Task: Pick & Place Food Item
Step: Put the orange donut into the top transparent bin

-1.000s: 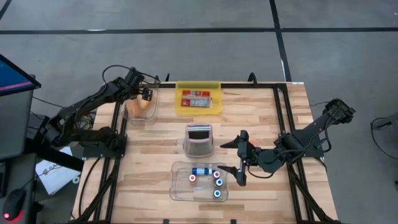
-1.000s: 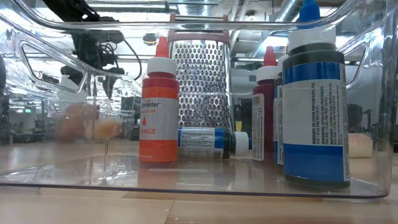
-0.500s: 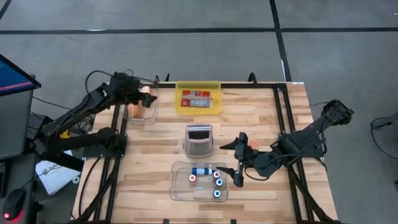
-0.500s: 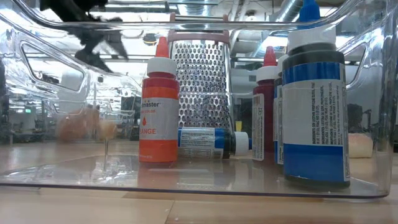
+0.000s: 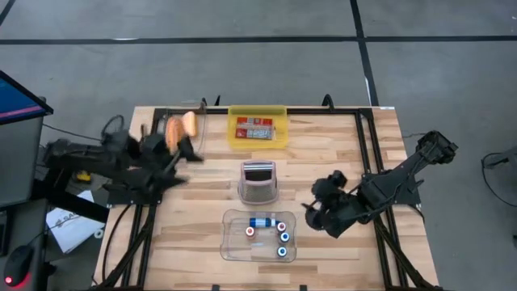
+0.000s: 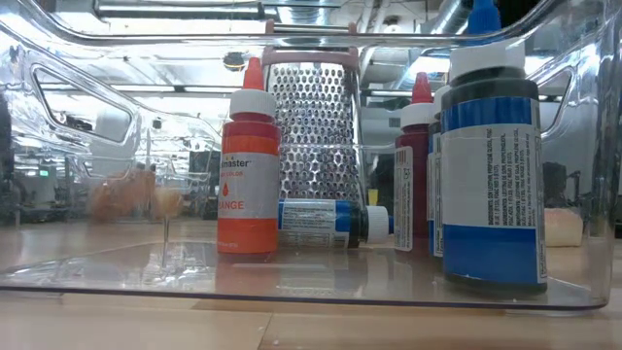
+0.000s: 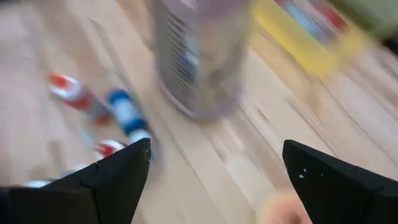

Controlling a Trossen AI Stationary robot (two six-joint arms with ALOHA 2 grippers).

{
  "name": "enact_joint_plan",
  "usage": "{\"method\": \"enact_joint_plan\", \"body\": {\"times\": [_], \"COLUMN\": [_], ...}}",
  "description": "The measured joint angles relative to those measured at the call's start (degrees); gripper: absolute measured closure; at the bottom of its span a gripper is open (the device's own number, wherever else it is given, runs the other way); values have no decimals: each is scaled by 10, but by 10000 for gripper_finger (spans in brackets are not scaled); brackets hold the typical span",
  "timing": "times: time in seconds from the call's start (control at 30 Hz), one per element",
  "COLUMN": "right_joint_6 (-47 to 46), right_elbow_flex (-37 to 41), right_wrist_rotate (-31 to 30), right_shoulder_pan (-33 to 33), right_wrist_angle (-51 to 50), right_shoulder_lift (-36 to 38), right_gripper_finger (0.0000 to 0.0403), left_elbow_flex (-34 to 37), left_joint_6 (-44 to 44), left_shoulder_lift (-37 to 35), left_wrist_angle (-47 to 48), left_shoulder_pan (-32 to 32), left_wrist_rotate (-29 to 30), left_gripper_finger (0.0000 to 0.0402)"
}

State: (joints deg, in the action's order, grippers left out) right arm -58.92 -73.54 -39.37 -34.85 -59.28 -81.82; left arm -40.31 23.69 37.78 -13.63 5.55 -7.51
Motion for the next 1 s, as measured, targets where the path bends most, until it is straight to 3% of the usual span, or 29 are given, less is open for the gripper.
{"method": "enact_joint_plan", "body": {"times": [0.13, 0.23, 0.47, 0.57, 0.8, 0.9, 1.0], "right_joint_6": [-83, -58, 10, 36, 107, 109, 87], "right_elbow_flex": [0, 0, 0, 0, 0, 26, 103], "right_wrist_rotate": [32, 120, 273, 275, 242, 237, 239], "right_shoulder_pan": [5, 22, 59, 81, 123, 135, 138], "right_wrist_angle": [-106, -129, -207, -240, -147, -135, -77], "right_shoulder_lift": [0, -12, -87, -118, -151, -138, -83], "right_gripper_finger": [49, 49, 49, 49, 49, 49, 50], "left_elbow_flex": [55, 79, 71, 72, 73, 73, 73], "left_joint_6": [-102, -150, -177, -177, -175, -174, -173], "left_shoulder_lift": [21, 46, 90, 92, 96, 95, 95], "left_wrist_angle": [-147, -209, -253, -245, -243, -244, -244], "left_shoulder_pan": [124, 187, 241, 240, 240, 240, 240], "left_wrist_rotate": [0, 0, -24, -25, -34, -34, -34], "left_gripper_finger": [65, 65, 65, 65, 65, 65, 65]}}
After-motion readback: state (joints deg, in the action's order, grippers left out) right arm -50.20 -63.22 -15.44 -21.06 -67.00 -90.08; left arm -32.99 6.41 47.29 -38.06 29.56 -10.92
